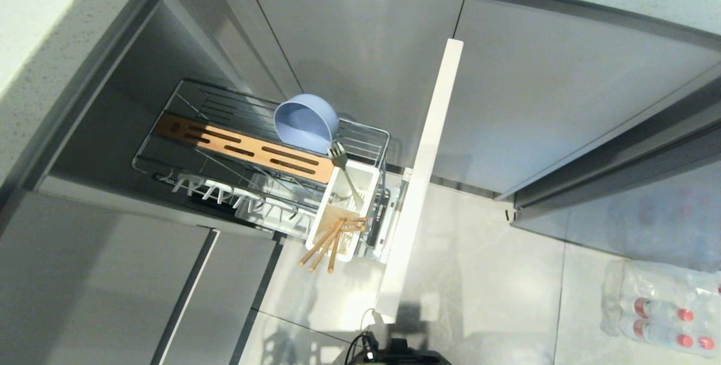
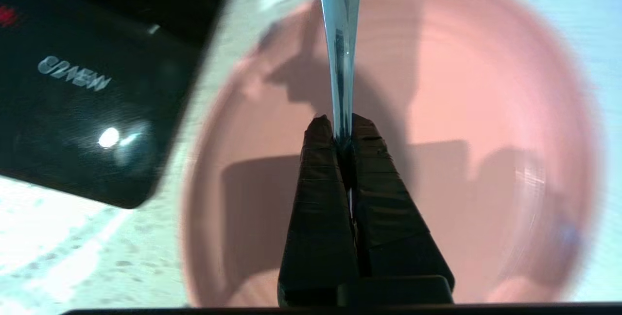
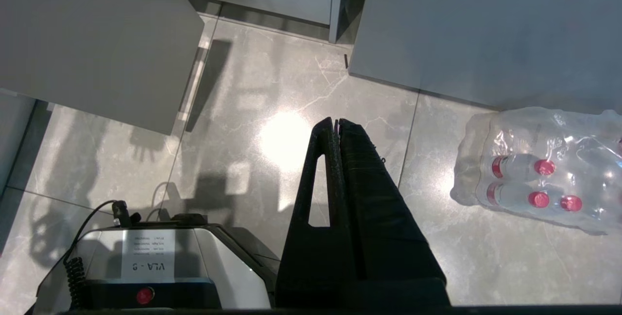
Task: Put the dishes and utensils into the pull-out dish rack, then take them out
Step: Pick up the spoon and place it in the cupboard
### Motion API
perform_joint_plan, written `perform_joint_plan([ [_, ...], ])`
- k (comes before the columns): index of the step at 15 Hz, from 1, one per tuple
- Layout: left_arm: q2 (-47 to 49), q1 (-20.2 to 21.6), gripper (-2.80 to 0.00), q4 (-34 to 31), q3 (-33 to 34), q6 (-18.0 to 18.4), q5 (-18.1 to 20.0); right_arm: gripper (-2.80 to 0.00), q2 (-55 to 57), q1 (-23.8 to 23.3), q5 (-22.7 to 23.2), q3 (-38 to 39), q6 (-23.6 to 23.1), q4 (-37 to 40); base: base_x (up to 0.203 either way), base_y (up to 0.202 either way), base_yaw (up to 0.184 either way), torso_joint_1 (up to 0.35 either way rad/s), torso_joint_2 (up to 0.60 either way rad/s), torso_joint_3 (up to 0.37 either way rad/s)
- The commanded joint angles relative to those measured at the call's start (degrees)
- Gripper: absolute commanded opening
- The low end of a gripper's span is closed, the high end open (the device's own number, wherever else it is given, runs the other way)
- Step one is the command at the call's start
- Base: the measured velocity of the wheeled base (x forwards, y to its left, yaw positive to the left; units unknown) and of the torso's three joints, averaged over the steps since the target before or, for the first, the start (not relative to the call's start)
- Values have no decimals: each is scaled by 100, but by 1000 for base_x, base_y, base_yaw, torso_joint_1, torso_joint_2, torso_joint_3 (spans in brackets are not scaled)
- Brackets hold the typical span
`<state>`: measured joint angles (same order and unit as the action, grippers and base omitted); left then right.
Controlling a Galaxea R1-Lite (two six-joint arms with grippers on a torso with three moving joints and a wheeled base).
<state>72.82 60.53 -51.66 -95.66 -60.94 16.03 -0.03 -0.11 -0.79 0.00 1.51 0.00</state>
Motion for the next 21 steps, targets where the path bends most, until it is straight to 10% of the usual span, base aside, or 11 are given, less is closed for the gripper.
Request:
perform_joint_plan([
  [1,-159,1,-280,3,-126,-33,-3,-280,3,2,0,0,-2,0,0,0,0,0,0,0],
  [10,-481,-1078,-280,379,-1308,638,-36,-280,3,1,0,0,-2,0,0,0,0,0,0,0],
  [21,-817,-6507,-280,89,-1539,1463,492,-280,3,2,0,0,7,0,0,0,0,0,0,0],
])
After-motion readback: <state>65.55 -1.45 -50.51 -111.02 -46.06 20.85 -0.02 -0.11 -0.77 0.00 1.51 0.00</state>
